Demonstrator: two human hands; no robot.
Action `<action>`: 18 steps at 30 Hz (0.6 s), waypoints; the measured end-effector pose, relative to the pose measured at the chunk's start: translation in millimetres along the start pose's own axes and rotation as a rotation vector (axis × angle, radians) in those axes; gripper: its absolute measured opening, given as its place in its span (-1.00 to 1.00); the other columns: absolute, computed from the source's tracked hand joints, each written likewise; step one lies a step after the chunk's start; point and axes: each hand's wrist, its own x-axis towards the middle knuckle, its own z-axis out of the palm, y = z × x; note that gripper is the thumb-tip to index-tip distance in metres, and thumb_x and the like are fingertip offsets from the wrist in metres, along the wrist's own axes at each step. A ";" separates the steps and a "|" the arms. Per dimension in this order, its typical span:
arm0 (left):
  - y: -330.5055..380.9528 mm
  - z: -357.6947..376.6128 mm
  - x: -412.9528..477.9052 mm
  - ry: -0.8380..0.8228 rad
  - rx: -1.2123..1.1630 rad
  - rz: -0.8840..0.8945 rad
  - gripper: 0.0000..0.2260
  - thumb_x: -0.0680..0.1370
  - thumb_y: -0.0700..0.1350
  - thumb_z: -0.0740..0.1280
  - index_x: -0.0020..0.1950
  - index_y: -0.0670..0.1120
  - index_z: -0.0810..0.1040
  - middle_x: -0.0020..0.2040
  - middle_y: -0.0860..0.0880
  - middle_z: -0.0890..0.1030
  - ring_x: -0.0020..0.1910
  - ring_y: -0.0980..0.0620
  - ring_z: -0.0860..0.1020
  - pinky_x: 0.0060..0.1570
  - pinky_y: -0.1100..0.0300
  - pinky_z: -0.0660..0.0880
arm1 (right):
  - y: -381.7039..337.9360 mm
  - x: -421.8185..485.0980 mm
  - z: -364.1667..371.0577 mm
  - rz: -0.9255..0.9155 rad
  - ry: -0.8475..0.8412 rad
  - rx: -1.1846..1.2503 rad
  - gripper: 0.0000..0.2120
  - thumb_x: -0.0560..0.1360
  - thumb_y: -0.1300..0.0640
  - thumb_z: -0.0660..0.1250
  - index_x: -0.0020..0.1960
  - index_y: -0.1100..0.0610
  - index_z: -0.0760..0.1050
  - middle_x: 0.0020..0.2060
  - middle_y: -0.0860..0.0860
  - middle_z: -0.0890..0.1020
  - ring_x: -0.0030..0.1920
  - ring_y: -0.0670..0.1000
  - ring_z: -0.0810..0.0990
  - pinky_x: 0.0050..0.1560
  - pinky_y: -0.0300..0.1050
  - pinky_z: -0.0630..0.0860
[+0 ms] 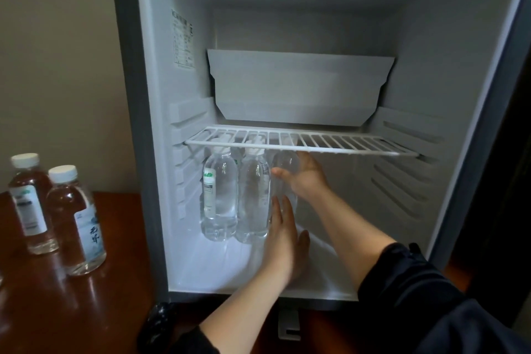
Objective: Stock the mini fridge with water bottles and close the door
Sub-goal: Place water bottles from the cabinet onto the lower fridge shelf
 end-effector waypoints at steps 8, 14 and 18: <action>-3.8 0.9 5.2 -0.004 0.010 -0.007 -0.29 0.58 -0.14 0.21 0.52 -0.10 -0.24 0.54 -0.05 -0.29 0.53 0.03 -0.18 0.38 0.33 -0.11 | 3.0 4.0 4.5 0.007 -0.036 -0.021 -0.36 0.48 -0.02 0.38 0.45 0.05 0.19 0.36 0.03 0.41 0.32 0.09 0.44 0.10 -0.20 0.39; 0.5 -14.2 -5.8 -0.034 -0.021 0.007 -0.37 0.58 -0.13 0.21 0.54 -0.08 -0.08 0.56 0.01 -0.10 0.54 0.04 -0.03 0.44 0.24 -0.02 | 15.4 -13.3 -5.0 0.015 -0.062 -0.148 -0.47 0.50 -0.09 0.31 0.29 0.21 0.23 -0.06 0.06 0.46 -0.09 0.07 0.50 -0.14 -0.06 0.46; 4.8 -30.8 -21.8 -0.034 0.041 0.031 -0.50 0.59 -0.17 0.17 0.51 -0.10 0.12 0.56 0.00 0.03 0.53 0.06 0.04 0.47 0.20 0.01 | 10.3 -34.9 -19.3 -0.016 -0.068 -0.260 -0.67 0.53 -0.08 0.26 0.09 0.18 0.41 -0.13 0.02 0.48 -0.03 0.12 0.54 -0.07 -0.08 0.43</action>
